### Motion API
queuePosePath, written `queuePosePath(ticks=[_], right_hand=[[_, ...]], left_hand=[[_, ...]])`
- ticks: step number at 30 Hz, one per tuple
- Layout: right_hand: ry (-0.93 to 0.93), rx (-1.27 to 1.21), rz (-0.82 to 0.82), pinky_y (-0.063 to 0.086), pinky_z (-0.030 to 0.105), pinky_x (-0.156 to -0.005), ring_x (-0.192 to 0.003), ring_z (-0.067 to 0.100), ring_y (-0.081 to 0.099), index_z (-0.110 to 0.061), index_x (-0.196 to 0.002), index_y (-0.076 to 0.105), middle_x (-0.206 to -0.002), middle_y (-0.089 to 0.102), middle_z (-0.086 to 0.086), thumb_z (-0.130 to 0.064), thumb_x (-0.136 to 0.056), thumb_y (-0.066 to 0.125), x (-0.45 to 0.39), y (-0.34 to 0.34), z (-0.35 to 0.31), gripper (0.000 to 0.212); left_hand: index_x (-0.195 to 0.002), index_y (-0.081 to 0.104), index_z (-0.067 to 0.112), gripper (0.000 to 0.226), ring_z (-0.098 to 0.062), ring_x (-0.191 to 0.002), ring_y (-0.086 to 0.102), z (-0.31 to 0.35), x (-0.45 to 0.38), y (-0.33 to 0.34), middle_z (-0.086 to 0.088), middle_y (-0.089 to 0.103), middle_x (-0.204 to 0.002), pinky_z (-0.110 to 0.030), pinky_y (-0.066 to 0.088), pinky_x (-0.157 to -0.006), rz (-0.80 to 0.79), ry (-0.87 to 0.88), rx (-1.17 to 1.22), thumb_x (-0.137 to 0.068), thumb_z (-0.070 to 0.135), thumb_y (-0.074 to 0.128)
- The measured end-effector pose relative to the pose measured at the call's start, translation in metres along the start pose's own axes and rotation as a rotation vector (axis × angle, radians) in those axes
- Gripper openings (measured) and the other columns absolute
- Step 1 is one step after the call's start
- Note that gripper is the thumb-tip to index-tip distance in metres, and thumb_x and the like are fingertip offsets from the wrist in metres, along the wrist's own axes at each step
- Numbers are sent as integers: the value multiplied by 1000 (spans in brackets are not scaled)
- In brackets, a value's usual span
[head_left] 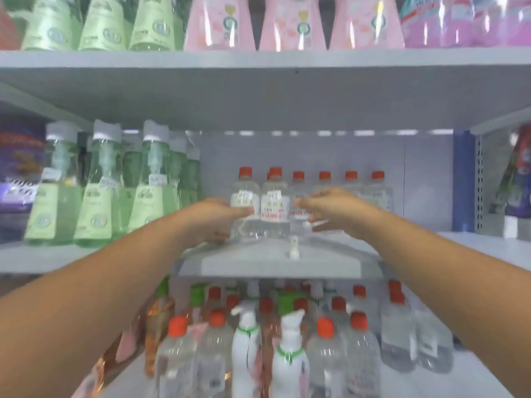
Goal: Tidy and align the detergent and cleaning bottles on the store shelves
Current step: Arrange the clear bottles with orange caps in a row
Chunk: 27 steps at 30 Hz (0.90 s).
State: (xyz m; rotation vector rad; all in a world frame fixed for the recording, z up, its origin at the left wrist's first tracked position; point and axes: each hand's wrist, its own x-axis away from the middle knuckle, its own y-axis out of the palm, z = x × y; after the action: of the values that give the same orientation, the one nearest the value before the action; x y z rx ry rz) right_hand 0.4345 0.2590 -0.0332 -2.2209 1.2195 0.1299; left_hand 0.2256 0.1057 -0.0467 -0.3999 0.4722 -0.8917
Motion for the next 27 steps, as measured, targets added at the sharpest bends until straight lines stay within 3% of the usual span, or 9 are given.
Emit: queuePosePath(ticks=[4, 7, 10, 12, 15, 18, 21, 23, 27], right_hand=[[-65, -46, 31, 62, 41, -92, -109, 20, 68, -11, -144, 53, -133, 64, 5, -41, -90, 76, 68, -6, 7, 66], [-239, -88, 163, 61, 40, -91, -105, 13, 70, -22, -138, 60, -118, 69, -8, -44, -89, 77, 119, -1, 19, 57], [-317, -197, 207, 55, 16, -80, -102, -4, 66, -32, -131, 63, -112, 70, -17, -43, -90, 76, 171, 13, 41, 44], [-290, -195, 208, 49, 10, -76, -100, -9, 64, -33, -130, 62, -115, 68, -20, -40, -91, 75, 193, 26, 64, 42], [-162, -131, 194, 51, 21, -83, -104, -1, 63, -25, -134, 61, -123, 66, -12, -38, -92, 75, 204, 45, 105, 47], [-12, -87, 190, 49, 25, -83, -105, 7, 60, -22, -136, 60, -132, 63, -6, -37, -92, 75, 207, 59, 145, 49], [84, -22, 172, 50, 32, -95, -117, 15, 59, -21, -143, 53, -142, 54, 0, -37, -91, 74, 204, 73, 179, 58], [131, 16, 166, 46, 30, -94, -123, 19, 57, -21, -149, 47, -149, 49, 3, -37, -90, 75, 200, 82, 193, 67], [177, 73, 178, 49, 36, -99, -124, 24, 56, -18, -153, 39, -149, 45, 7, -44, -86, 78, 192, 106, 210, 81]], left_hand=[[-148, 49, 25, 79, -20, -121, 60, 5, 75, 18, 3, 56, -144, -42, 52, -103, 176, 134, -115, -84, 68, 68], [-141, 54, 33, 63, 0, -97, 58, 1, 129, 35, 15, 59, -124, -24, 48, -74, 362, 234, -18, -88, 64, 66], [-135, 57, 34, 49, 11, -97, 54, -22, 176, 62, 23, 62, -116, -19, 46, -80, 423, 227, 167, -91, 55, 68], [-134, 57, 34, 47, 2, -106, 58, -46, 195, 81, 19, 63, -123, -31, 50, -94, 427, 164, 186, -92, 51, 70], [-137, 56, 24, 53, -15, -122, 58, -89, 203, 102, 6, 61, -134, -41, 49, -106, 431, 51, 178, -91, 46, 72], [-139, 54, 17, 57, -14, -120, 54, -135, 199, 113, -1, 57, -141, -32, 44, -103, 472, -30, 183, -91, 43, 73], [-140, 52, 20, 61, -18, -124, 54, -172, 187, 113, -1, 55, -139, -40, 48, -105, 542, -78, 156, -89, 47, 74], [-140, 51, 19, 63, -21, -126, 55, -190, 178, 109, -1, 54, -139, -44, 49, -105, 566, -115, 156, -88, 45, 75], [-139, 50, 16, 61, -24, -126, 57, -228, 159, 105, -1, 57, -139, -38, 48, -99, 555, -150, 176, -88, 34, 78]])
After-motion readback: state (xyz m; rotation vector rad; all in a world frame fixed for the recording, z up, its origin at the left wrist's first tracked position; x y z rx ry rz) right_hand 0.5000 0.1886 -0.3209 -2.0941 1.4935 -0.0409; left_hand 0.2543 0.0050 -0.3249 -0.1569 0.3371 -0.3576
